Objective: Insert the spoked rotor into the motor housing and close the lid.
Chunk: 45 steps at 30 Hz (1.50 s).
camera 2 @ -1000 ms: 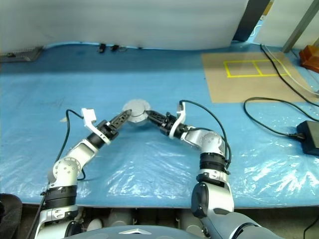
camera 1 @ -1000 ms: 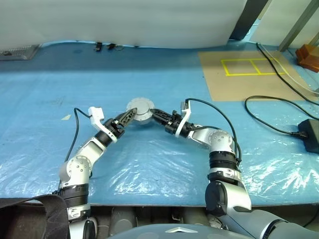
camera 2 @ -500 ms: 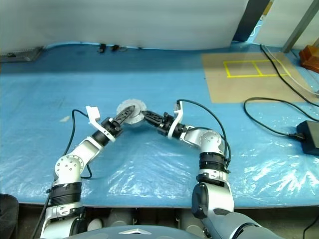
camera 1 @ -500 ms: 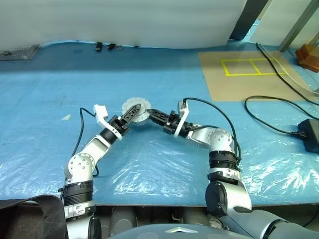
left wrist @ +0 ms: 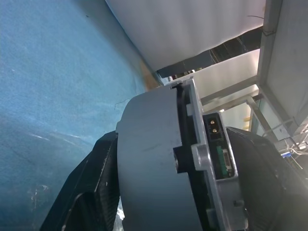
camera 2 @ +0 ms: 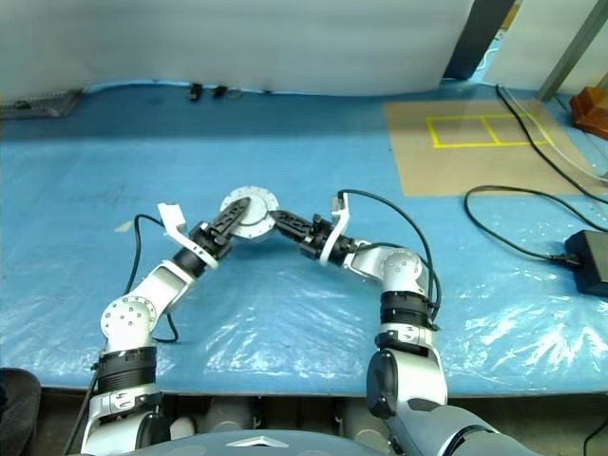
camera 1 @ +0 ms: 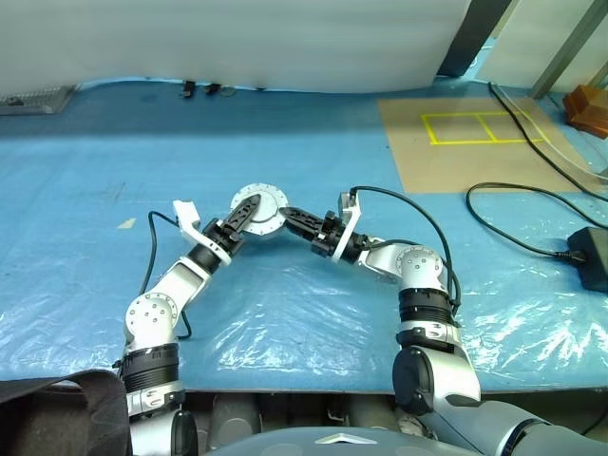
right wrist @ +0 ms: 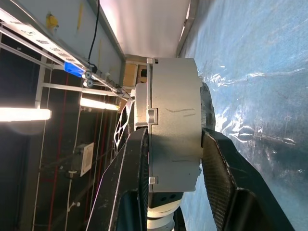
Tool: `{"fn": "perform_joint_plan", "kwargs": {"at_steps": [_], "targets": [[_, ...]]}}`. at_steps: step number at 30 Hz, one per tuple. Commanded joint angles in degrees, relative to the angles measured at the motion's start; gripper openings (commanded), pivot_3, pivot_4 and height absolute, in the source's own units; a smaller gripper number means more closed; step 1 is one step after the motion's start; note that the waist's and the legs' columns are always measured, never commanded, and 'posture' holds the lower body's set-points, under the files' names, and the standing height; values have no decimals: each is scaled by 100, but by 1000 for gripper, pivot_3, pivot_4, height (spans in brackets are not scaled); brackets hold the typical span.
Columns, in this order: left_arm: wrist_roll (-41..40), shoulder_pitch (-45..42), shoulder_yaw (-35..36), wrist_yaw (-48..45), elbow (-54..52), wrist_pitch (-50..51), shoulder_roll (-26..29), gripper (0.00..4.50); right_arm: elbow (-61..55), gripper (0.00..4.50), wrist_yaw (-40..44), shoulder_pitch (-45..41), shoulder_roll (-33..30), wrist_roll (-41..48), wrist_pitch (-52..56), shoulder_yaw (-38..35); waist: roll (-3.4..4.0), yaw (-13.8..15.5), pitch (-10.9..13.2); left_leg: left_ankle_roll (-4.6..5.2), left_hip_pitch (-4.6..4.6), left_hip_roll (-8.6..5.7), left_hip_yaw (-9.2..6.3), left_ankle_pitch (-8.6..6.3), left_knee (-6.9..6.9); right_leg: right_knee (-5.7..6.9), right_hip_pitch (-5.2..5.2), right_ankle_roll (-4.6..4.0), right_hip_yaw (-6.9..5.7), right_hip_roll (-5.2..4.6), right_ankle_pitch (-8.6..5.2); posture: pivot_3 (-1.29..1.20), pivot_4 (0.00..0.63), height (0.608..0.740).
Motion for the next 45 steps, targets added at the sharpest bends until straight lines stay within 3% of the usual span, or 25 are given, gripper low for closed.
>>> {"fn": "perform_joint_plan", "kwargs": {"at_steps": [1, 22, 29, 45], "targets": [[-60, -10, -213, -57, -253, 221, 91, 2903, -259, 1222, 104, -104, 48, 255, -70, 36, -1, 0, 1, 0, 0, 0, 0, 0, 2, 2, 0, 0, 0, 0, 0, 0, 150, 740], [31, 106, -554, -35, -32, 799, 361, 2902, -320, 1222, 159, -91, 46, 167, -256, 187, -17, 7, 14, -21, 2, 4, -7, -12, 51, 47, 0, -19, 1, -3, -12, 0, 150, 740], [-35, 152, -453, 7, 58, 785, 287, 2902, -342, 3456, 197, -104, 32, 138, -296, 233, -29, 4, 24, -21, -1, 3, -8, -13, 51, 47, 0, -15, 0, -3, -10, 0, 150, 740], [-15, 66, -359, -17, 179, 687, 157, 2902, -321, 3456, 196, -60, 7, 66, -430, 274, -39, 5, 38, -21, 1, 3, -9, -13, 51, 47, 0, -18, 0, -3, -12, 0, 150, 740]]}}
